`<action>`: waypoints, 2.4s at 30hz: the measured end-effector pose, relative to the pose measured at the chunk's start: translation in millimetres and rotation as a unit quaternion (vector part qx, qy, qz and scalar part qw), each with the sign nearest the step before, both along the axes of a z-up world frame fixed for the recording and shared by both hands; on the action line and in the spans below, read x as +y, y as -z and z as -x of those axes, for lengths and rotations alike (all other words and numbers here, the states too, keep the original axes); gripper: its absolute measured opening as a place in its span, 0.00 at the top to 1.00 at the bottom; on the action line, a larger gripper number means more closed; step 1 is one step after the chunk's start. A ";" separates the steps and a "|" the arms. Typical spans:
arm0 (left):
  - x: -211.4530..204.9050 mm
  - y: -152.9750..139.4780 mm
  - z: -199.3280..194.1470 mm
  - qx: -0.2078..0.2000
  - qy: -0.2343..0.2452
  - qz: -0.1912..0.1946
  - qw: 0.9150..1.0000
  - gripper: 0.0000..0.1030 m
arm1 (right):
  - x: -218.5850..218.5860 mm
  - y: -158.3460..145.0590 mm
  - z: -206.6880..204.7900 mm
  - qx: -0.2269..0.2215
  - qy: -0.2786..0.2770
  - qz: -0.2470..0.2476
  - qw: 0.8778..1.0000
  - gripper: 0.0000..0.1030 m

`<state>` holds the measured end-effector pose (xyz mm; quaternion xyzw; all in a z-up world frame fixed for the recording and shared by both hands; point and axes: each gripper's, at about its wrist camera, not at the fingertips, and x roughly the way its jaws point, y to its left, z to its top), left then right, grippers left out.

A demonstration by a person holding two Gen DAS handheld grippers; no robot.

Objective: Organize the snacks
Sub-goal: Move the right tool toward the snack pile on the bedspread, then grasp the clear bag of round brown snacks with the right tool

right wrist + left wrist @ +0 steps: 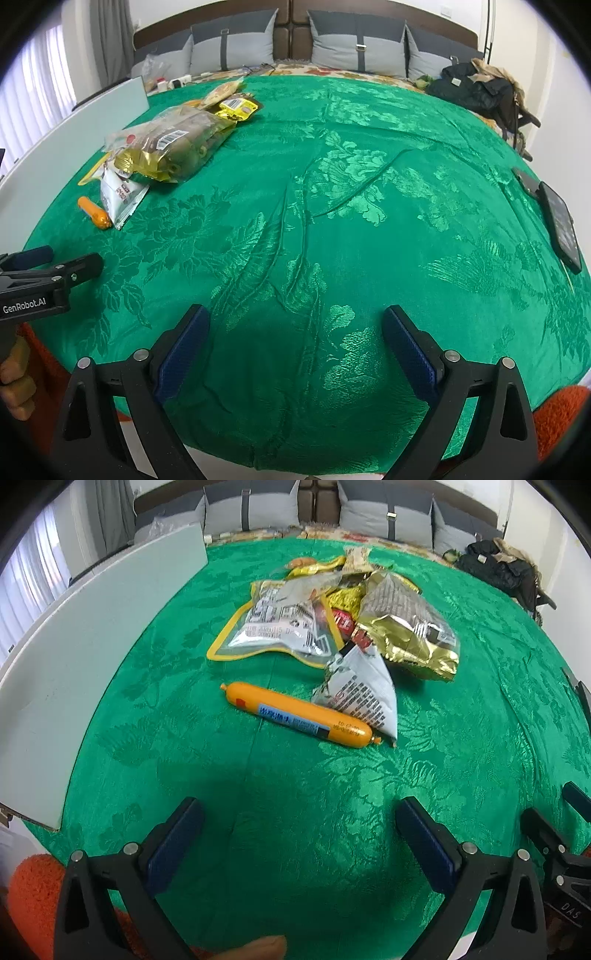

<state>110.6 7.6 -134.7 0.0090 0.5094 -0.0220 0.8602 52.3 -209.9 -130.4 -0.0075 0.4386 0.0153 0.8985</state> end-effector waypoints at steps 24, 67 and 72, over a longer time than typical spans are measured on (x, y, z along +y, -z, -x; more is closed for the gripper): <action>5.7 2.6 12.5 -0.035 0.037 0.003 0.999 0.00 | 0.5 1.8 6.4 -0.011 -0.004 0.006 1.000 0.06; 88.7 -23.4 2.8 -0.060 0.006 0.117 0.991 0.00 | 69.3 -20.2 -174.4 0.171 0.079 -0.180 0.965 0.15; 75.2 -21.5 3.2 -0.060 0.025 0.100 0.993 0.00 | 50.3 -32.6 -157.2 0.148 0.028 -0.131 0.980 0.29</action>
